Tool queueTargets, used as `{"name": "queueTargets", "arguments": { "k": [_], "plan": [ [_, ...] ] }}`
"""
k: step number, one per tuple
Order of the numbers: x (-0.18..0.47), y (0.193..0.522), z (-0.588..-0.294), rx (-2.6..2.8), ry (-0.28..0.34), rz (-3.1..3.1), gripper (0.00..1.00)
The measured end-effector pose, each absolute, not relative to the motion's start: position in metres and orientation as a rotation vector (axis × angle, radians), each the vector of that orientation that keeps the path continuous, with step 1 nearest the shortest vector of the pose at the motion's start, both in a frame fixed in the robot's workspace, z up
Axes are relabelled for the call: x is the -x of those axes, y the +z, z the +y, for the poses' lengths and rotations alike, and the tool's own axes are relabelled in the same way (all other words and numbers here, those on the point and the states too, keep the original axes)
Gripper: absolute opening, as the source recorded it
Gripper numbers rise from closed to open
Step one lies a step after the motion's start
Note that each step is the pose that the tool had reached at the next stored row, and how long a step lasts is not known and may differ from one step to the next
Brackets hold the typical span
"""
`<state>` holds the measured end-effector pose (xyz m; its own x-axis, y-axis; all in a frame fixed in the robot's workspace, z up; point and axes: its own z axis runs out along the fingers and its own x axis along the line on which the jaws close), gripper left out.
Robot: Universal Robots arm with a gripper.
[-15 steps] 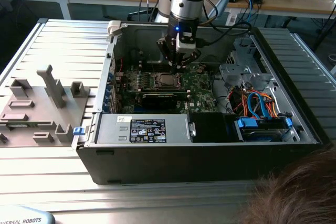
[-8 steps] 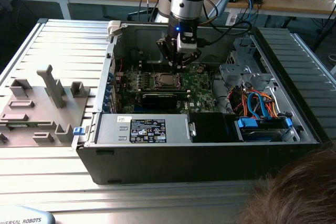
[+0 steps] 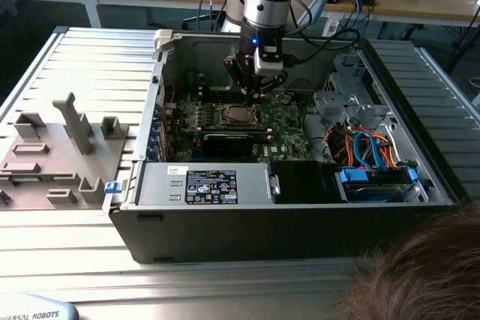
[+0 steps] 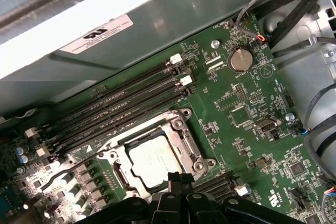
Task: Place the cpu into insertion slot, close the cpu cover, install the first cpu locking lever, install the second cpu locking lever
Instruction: 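Install the first cpu locking lever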
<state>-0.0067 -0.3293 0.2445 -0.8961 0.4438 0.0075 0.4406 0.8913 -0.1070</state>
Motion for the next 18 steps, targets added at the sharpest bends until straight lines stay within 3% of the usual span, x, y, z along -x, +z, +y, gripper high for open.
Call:
{"name": "queueTargets", "arguments": {
  "k": [18],
  "plan": [
    [0.0067,0.2444,-0.3293,0.604,0.161,-3.05,0.11]
  ]
}}
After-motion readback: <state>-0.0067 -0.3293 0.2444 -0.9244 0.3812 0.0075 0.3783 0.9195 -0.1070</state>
